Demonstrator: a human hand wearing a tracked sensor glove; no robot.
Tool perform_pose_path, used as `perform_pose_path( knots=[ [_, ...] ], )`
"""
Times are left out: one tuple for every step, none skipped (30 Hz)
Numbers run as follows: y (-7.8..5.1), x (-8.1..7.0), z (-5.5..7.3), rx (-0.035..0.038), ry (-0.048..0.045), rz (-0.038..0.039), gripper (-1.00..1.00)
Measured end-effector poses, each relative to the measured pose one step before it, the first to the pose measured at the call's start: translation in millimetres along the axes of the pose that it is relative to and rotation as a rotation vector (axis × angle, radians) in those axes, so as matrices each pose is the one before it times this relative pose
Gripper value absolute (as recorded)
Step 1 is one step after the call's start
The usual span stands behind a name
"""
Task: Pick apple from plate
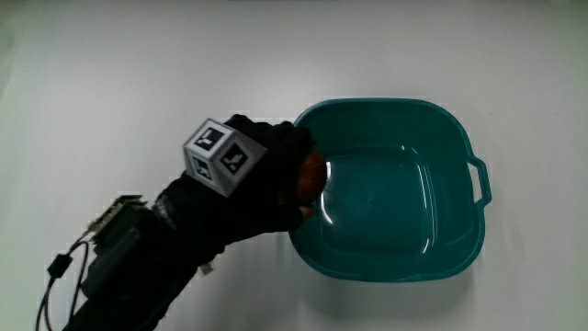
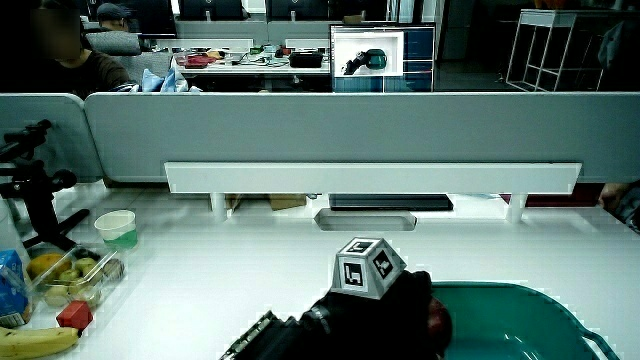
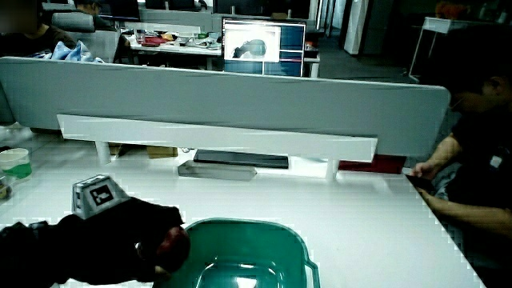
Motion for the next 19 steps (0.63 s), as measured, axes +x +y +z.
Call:
perform_pose_path(
  knots=[
    [-0.37, -6.18, -2.99, 0.00563, -0.05269, 0.00869, 1.0],
    [-5.34, 5.57, 12.0, 0.00052, 0.06376, -0.00059, 1.0],
    [-1.94, -3.21, 0.59, 0.00951, -0.03464, -0.00311, 1.0],
    [-2.82, 0.18, 5.59, 0.01653, 0.0566, 0.01121, 1.0],
    [-1.16, -5.27, -2.28, 0.00594, -0.06425, 0.00436, 1.0],
    [-2.13, -4.06, -0.08, 0.01408, -0.02767, -0.0045, 1.0],
    [-3.57, 3.14, 9.57, 0.00594, 0.0766, -0.04049, 1.0],
    [-3.43, -3.58, 0.7, 0.01404, -0.01146, 0.02134, 1.0],
    [-3.34, -3.64, 0.79, 0.01404, -0.01146, 0.02134, 1.0],
    [-4.74, 0.61, 7.49, -0.04979, 0.00998, 0.05094, 1.0],
    [-2.73, -4.63, -0.55, 0.02207, -0.00419, 0.00623, 1.0],
    [-2.84, -2.28, 3.71, -0.00533, 0.00582, -0.01334, 1.0],
    [-2.69, -4.26, 0.56, 0.01174, -0.00766, 0.00475, 1.0],
    [-3.92, 0.34, 6.47, 0.01258, 0.04559, 0.00447, 1.0],
    [-3.04, -4.27, 1.04, -0.00422, -0.01768, 0.01765, 1.0],
    [-2.87, -5.39, 0.21, -0.00024, -0.04763, 0.02128, 1.0],
    [-2.71, -5.09, 0.49, -0.00081, -0.00952, 0.00895, 1.0],
    [-3.34, -4.26, 1.26, 0.03823, -0.01298, -0.00544, 1.0],
    [-3.1, -5.65, 0.95, -0.00118, -0.0249, 0.01791, 1.0]
  ],
)
